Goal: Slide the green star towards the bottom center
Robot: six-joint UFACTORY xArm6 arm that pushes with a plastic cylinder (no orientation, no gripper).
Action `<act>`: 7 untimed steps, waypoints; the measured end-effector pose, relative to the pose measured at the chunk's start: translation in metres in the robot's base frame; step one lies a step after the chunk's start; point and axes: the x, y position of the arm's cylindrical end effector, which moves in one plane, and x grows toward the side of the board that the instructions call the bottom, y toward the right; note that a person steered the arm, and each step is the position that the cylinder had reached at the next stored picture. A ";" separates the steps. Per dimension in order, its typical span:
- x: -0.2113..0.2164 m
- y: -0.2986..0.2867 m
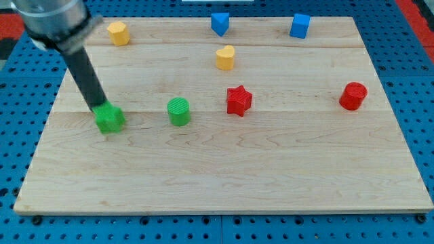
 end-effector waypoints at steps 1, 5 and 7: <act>0.002 0.011; 0.078 0.021; 0.100 0.129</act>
